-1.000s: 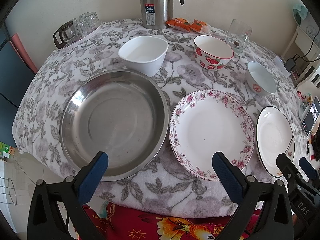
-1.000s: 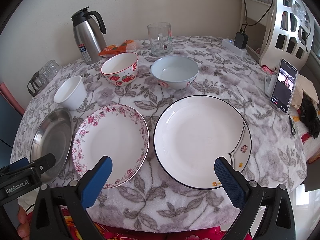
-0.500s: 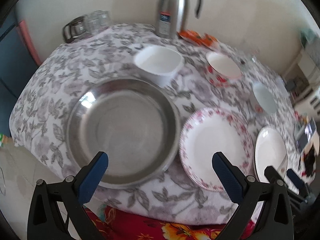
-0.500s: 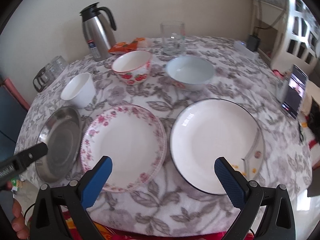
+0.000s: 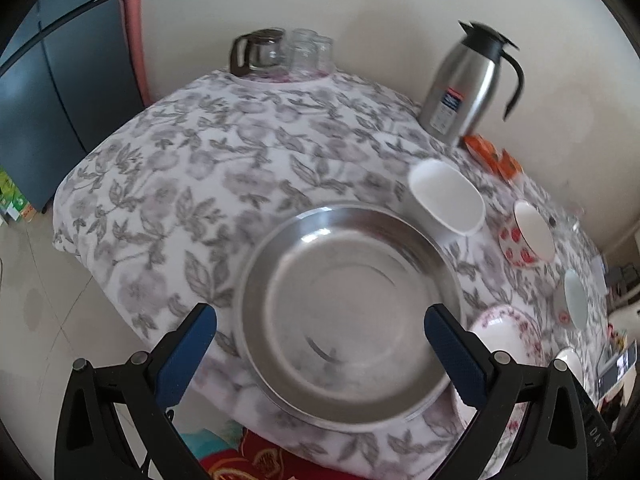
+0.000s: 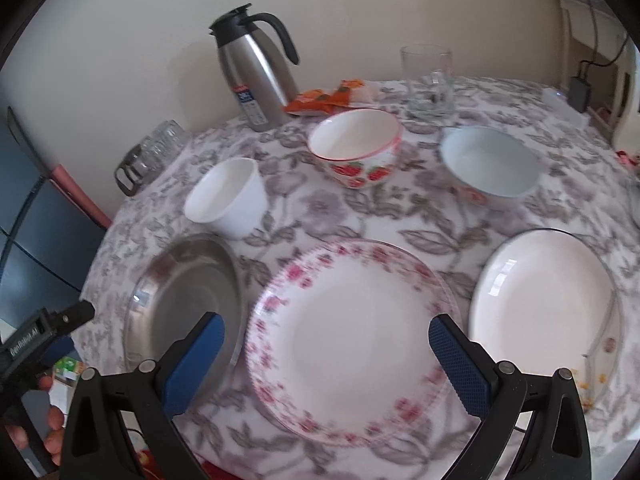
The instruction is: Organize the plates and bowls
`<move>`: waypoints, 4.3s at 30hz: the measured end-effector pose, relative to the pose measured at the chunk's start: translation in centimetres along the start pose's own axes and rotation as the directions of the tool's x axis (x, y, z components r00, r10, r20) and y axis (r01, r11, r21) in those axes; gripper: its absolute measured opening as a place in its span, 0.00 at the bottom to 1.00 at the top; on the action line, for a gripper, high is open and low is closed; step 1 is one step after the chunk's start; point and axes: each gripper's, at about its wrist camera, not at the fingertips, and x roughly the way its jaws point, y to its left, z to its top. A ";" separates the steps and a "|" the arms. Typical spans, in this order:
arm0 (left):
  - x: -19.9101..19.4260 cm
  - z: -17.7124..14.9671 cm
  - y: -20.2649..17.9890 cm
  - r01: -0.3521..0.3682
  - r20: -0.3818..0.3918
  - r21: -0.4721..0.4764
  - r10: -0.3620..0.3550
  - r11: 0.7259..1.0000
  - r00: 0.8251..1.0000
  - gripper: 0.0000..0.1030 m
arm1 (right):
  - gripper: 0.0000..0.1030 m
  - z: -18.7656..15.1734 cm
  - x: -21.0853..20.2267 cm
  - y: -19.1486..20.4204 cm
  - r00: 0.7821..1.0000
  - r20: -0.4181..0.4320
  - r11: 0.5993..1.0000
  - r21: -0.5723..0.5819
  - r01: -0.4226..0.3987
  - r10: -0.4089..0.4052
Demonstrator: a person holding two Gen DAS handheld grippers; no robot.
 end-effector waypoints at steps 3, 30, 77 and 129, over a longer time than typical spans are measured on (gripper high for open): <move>0.2 0.2 1.5 -0.005 0.040 -0.024 0.006 1.000 0.999 1.00 | 1.00 0.4 1.4 1.0 0.999 -0.002 0.999 -0.005 -0.044 0.044; 6.3 -0.1 6.4 0.069 0.048 -0.095 -0.065 0.993 0.997 1.00 | 0.86 1.7 10.6 6.6 0.998 -0.046 0.977 -0.209 -0.041 0.032; 5.0 -0.5 6.8 0.130 -0.028 -0.168 -0.137 0.977 0.990 0.34 | 0.16 0.6 7.0 8.7 0.989 -0.086 0.933 -0.329 -0.146 0.124; 3.8 -3.4 -16.2 0.232 -0.140 0.186 -0.208 0.955 0.968 0.34 | 0.16 1.3 -2.1 -10.1 0.970 0.058 0.971 -0.010 0.237 -0.236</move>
